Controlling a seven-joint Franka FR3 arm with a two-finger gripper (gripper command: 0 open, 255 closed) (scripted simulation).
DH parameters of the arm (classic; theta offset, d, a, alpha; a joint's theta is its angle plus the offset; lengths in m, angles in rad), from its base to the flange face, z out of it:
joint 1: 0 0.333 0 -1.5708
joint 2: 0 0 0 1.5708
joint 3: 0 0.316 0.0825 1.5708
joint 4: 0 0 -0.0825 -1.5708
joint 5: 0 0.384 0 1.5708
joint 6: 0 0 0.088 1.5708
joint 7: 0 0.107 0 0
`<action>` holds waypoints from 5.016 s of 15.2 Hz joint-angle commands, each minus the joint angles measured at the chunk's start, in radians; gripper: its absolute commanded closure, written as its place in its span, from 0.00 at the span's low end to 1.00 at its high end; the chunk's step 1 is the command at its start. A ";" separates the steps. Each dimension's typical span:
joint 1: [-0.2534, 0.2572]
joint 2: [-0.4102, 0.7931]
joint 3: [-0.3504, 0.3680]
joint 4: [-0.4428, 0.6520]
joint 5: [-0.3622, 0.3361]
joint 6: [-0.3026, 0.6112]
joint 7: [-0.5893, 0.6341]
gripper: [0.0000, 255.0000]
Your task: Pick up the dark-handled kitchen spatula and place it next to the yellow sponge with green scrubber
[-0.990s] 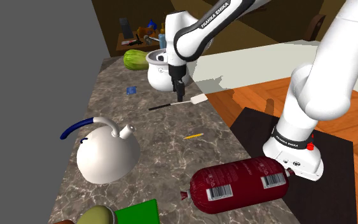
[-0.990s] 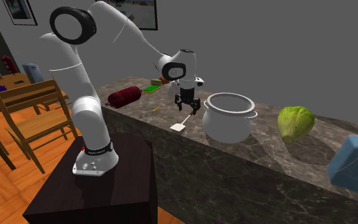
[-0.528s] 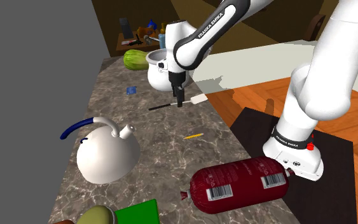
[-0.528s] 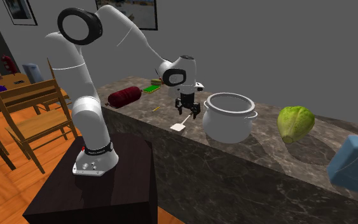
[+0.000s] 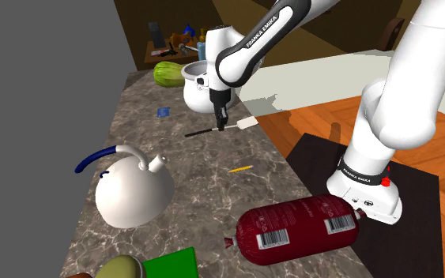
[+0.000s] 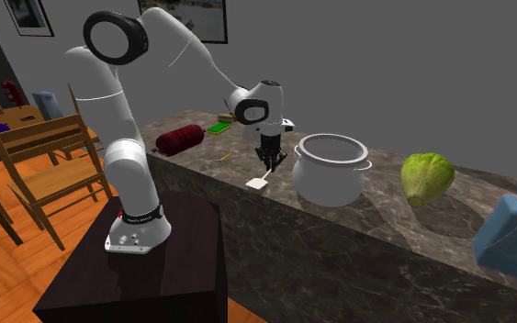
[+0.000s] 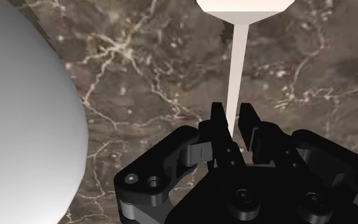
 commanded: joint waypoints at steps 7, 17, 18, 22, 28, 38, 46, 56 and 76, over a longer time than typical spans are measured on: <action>0.000 0.000 0.000 0.000 0.000 0.000 0.000 1.00; -0.002 -0.083 0.001 0.059 -0.015 -0.141 0.014 1.00; -0.002 -0.090 0.002 0.066 -0.016 -0.155 0.016 1.00; -0.003 -0.116 0.002 0.096 -0.020 -0.211 0.020 1.00; 0.029 -0.162 0.049 0.088 -0.017 -0.247 0.098 1.00; 0.138 -0.193 0.214 0.058 0.013 -0.238 0.352 1.00; 0.219 -0.140 0.348 0.117 0.020 -0.237 0.563 1.00; 0.312 0.021 0.500 0.293 -0.045 -0.254 0.846 1.00; 0.689 0.615 0.587 1.052 -0.365 -0.504 1.338 1.00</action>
